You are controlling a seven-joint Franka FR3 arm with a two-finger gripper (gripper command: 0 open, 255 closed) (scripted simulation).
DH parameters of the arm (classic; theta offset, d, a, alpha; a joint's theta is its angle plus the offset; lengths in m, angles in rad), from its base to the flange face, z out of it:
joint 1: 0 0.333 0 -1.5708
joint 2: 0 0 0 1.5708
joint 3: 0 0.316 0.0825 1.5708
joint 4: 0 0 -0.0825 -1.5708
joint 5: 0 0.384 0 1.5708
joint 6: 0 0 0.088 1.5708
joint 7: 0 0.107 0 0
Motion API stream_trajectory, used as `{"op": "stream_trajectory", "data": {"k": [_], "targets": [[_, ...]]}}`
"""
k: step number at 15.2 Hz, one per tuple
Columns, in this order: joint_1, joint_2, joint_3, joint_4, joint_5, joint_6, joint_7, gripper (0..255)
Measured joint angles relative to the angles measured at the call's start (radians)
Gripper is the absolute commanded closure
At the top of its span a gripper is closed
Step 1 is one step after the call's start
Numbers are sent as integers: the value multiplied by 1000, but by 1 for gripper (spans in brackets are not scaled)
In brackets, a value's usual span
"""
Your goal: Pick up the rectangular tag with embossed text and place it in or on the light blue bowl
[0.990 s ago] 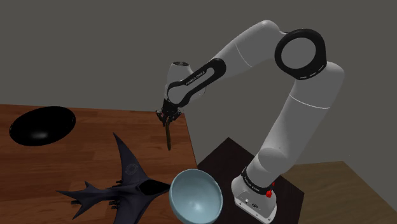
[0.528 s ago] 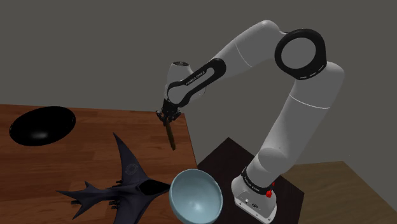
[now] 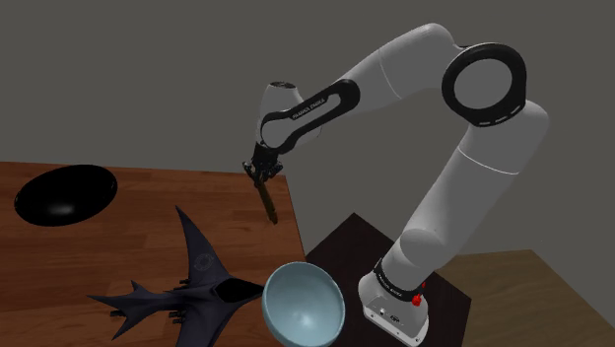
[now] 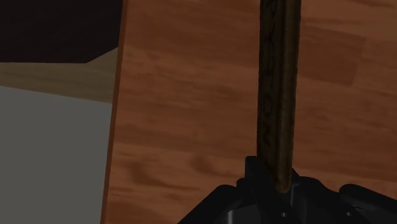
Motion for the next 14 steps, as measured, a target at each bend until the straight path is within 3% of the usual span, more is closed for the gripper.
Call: {"op": "stream_trajectory", "data": {"k": [14], "targets": [[-3,-127,-1,62,28,-187,-12,255]]}}
